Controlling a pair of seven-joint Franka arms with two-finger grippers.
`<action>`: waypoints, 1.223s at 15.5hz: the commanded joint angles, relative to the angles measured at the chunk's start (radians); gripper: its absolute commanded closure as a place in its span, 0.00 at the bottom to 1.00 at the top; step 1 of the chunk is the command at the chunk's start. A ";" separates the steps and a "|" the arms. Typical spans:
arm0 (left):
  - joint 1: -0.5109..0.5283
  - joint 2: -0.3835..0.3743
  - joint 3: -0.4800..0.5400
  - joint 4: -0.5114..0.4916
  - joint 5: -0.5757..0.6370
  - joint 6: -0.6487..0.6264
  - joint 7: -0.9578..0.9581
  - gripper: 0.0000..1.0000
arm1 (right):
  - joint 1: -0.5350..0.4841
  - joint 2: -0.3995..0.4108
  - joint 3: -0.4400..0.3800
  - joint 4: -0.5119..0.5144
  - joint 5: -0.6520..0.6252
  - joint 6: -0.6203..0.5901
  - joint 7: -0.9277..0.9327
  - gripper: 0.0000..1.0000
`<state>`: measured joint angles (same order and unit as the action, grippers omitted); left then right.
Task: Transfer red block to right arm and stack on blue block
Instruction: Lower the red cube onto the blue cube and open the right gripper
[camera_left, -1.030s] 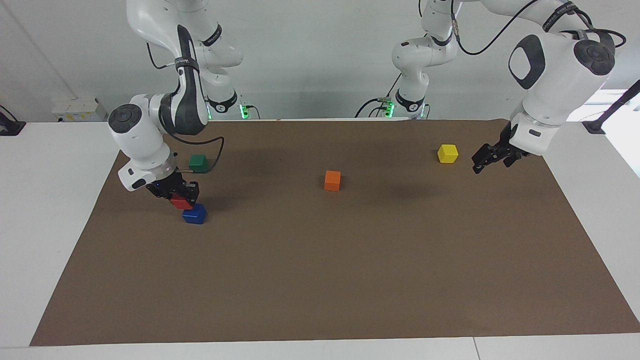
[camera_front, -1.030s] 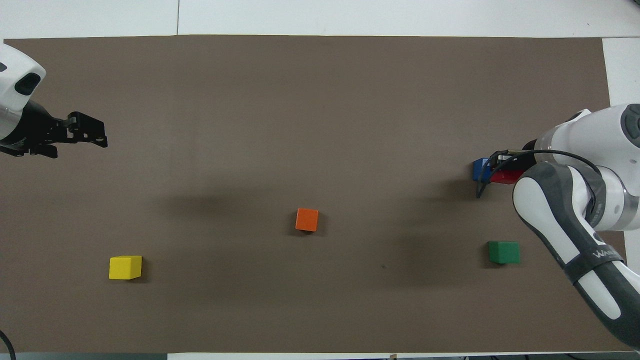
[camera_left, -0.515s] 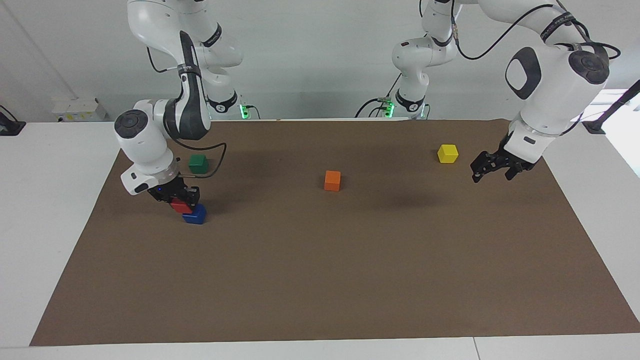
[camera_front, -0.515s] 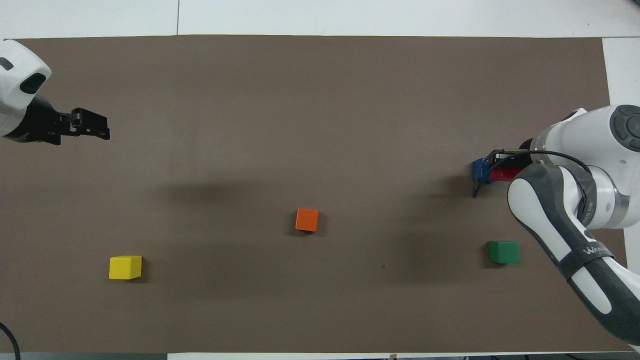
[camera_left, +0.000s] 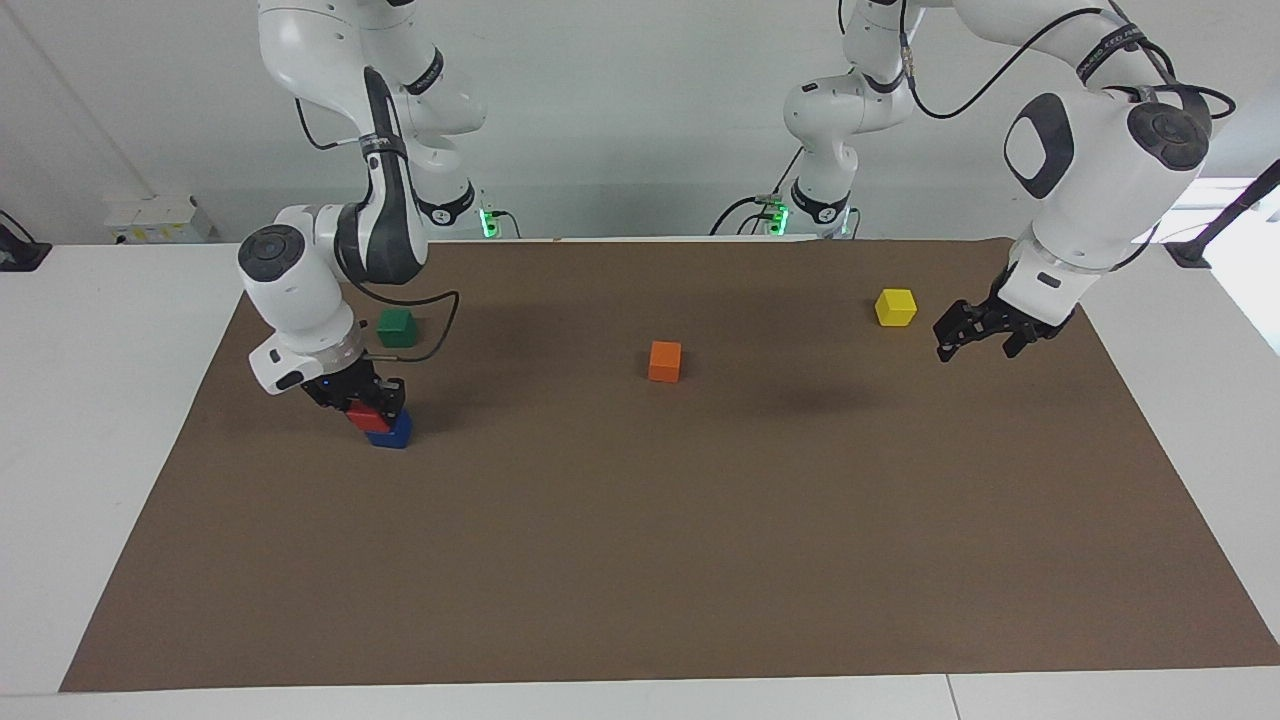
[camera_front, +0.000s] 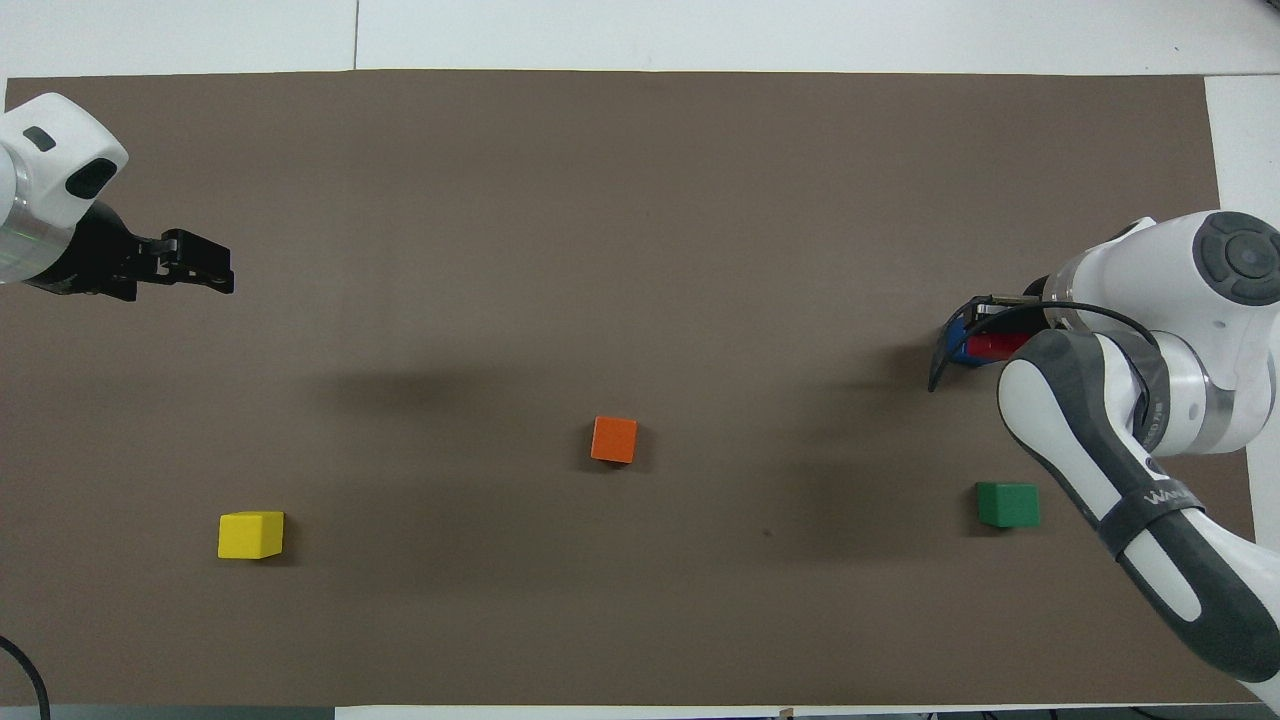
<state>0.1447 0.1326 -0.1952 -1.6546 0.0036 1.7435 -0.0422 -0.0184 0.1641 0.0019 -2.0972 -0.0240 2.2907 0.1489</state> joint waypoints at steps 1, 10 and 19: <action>-0.013 -0.019 0.016 -0.001 0.029 -0.064 0.004 0.00 | 0.003 0.003 0.006 -0.012 -0.027 0.026 0.038 1.00; -0.007 -0.119 0.025 -0.087 0.027 -0.091 -0.005 0.00 | 0.001 0.025 0.006 -0.035 -0.027 0.096 0.041 0.00; -0.016 -0.117 0.040 0.013 0.027 -0.154 0.009 0.00 | 0.002 0.000 0.007 0.164 -0.027 -0.216 0.034 0.00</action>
<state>0.1409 0.0188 -0.1632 -1.6451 0.0052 1.6015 -0.0346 -0.0155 0.1777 0.0026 -2.0110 -0.0241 2.1756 0.1542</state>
